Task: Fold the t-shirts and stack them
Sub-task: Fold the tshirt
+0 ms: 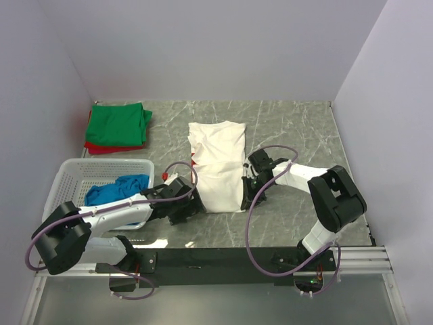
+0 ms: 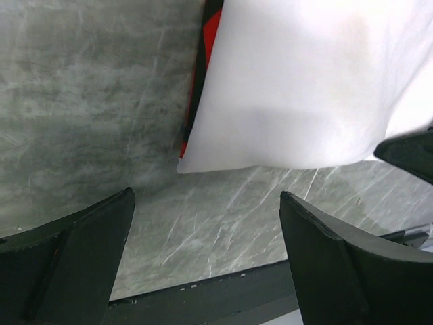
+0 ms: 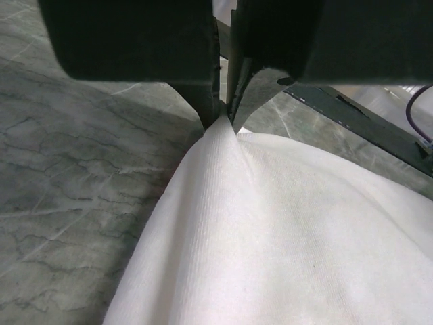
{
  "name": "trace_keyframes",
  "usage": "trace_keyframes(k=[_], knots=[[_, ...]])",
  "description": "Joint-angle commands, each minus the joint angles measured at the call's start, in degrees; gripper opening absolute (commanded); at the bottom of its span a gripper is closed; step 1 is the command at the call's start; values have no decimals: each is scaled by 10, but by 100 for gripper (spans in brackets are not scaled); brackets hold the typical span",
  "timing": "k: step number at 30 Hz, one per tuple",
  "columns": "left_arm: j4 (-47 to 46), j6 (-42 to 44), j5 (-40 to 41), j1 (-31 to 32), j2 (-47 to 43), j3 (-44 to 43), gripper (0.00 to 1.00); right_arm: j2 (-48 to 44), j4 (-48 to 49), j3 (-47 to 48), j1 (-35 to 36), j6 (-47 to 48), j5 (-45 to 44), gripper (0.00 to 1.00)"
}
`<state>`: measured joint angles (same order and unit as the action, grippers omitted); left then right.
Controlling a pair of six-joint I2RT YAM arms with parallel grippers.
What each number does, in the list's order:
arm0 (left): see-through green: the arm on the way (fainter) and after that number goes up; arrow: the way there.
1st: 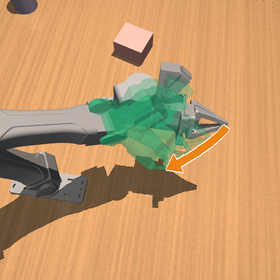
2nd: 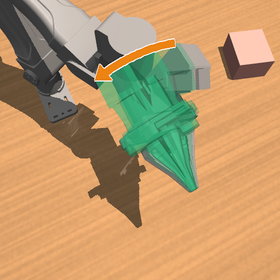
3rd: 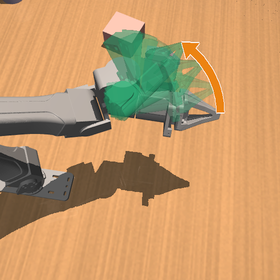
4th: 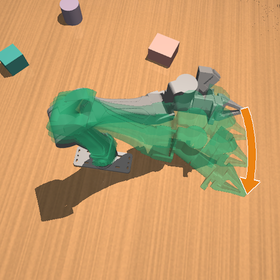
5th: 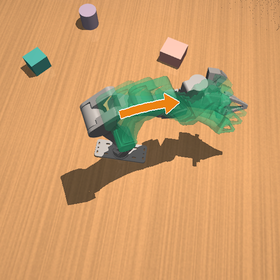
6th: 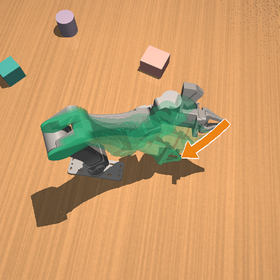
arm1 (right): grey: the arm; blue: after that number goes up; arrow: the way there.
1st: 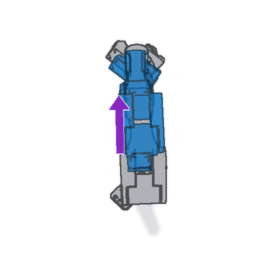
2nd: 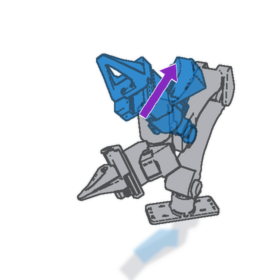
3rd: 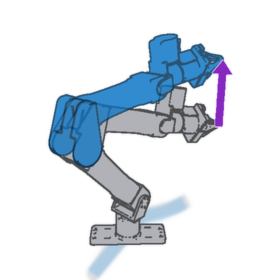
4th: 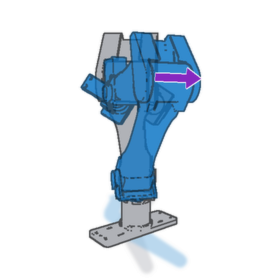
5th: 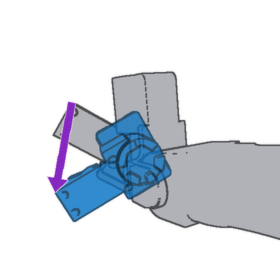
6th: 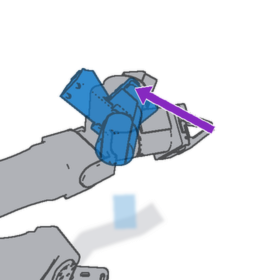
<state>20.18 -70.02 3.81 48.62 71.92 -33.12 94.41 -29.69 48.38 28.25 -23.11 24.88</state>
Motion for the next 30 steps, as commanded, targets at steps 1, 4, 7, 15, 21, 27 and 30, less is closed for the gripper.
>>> trace_keyframes(k=[1, 4, 7, 15, 21, 27, 30], knots=[[13, -16, 55, 0, 24, -10, 95, 16, 12, -13, 6, 9, -46, 4], [30, -5, 67, -1, 57, -38, 92, 18, 10, -12, 6, 10, -43, 3], [64, 1, 94, -2, 90, -72, 85, 18, 10, -12, 6, 10, -41, 2], [115, -9, 124, -5, 94, -87, 61, 13, 10, -16, 6, 10, -41, 2], [101, -2, 110, -4, 94, -74, 57, 16, 9, -13, 7, 11, -41, 2], [100, 16, 93, 9, 136, -97, 58, 19, 7, -10, 6, 11, -41, 2], [87, 15, 74, 18, 149, -91, 54, 17, 7, -9, 6, 11, -40, 2]])
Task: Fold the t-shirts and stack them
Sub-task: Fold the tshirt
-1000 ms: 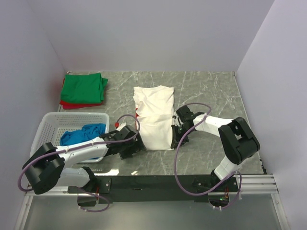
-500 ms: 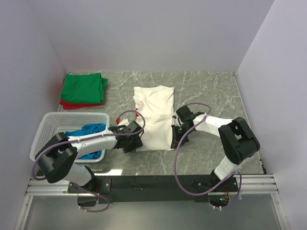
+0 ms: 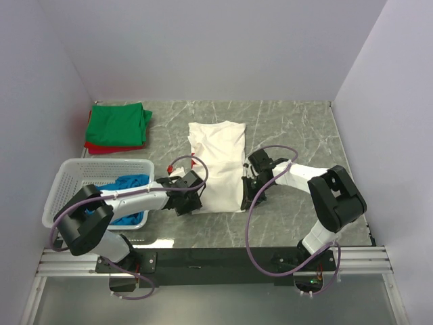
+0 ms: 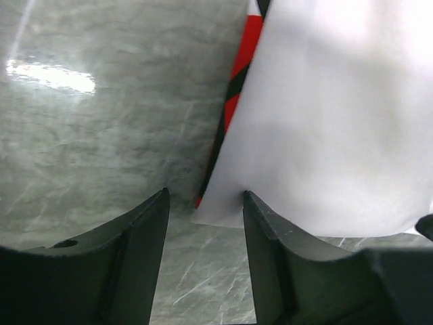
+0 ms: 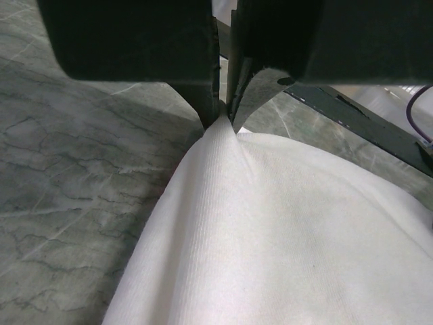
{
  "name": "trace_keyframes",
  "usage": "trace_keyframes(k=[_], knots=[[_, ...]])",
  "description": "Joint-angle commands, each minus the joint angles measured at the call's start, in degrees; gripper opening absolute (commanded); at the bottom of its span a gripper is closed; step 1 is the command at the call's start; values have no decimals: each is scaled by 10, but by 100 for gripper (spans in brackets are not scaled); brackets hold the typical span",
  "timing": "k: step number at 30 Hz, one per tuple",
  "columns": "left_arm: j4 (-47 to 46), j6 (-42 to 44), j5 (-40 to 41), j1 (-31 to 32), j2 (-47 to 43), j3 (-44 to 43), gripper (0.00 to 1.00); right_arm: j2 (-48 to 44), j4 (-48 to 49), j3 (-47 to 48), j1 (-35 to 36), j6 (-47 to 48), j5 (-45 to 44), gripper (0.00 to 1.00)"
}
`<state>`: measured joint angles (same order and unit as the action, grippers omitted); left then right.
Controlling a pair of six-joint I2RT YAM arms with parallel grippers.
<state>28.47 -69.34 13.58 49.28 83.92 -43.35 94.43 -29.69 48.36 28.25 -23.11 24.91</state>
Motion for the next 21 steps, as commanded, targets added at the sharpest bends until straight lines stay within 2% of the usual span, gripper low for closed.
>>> trace_keyframes(k=[1, 6, 13, 17, 21], knots=[[4, 7, -28, 16, 36, 14, 52, 15, 7, -10, 6, 11, -40, 2], [12, 2, -40, 31, 65, 23, 39, 9, 7, -13, 6, 10, -42, 2], [44, 0, -36, 44, 80, 6, 8, 4, 9, -20, 5, 10, -30, 1], [57, 6, -37, 65, 79, -7, 1, -18, -10, -13, 6, 22, -33, 0], [71, 9, -35, 86, 64, -22, 1, -36, -44, 3, 6, 40, -27, 0]])
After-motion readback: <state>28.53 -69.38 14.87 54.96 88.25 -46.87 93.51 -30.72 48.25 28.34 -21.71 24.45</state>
